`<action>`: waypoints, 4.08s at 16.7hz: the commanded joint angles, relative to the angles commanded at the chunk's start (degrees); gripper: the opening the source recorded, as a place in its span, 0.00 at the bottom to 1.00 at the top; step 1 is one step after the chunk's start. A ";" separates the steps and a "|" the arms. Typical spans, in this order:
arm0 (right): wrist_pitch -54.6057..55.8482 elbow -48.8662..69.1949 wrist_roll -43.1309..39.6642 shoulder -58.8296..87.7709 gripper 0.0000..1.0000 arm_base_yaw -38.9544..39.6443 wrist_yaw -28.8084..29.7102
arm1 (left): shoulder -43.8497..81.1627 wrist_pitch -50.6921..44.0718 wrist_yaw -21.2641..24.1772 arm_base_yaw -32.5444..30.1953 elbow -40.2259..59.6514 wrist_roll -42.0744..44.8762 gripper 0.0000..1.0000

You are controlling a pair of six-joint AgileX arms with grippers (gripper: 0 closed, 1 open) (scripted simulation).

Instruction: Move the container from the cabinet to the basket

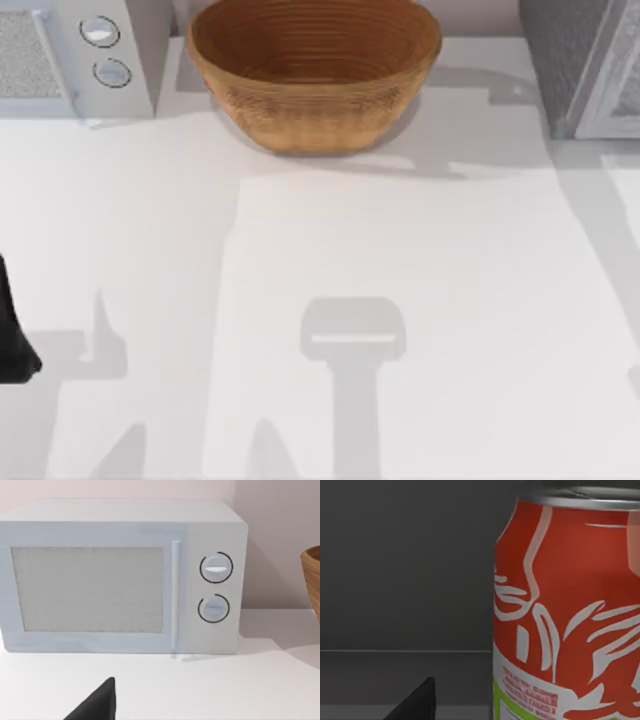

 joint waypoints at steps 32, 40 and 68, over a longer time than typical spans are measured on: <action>0.49 8.65 0.08 9.10 0.00 -1.22 -1.13 | 0.00 0.00 0.00 0.00 0.00 0.00 1.00; -14.88 9.85 -0.01 -4.58 0.00 3.57 3.44 | 0.00 0.00 0.00 0.00 0.00 0.00 1.00; 6.81 -75.12 -0.53 -62.19 0.00 -2.55 -3.59 | 0.00 0.00 0.00 0.00 0.00 0.00 1.00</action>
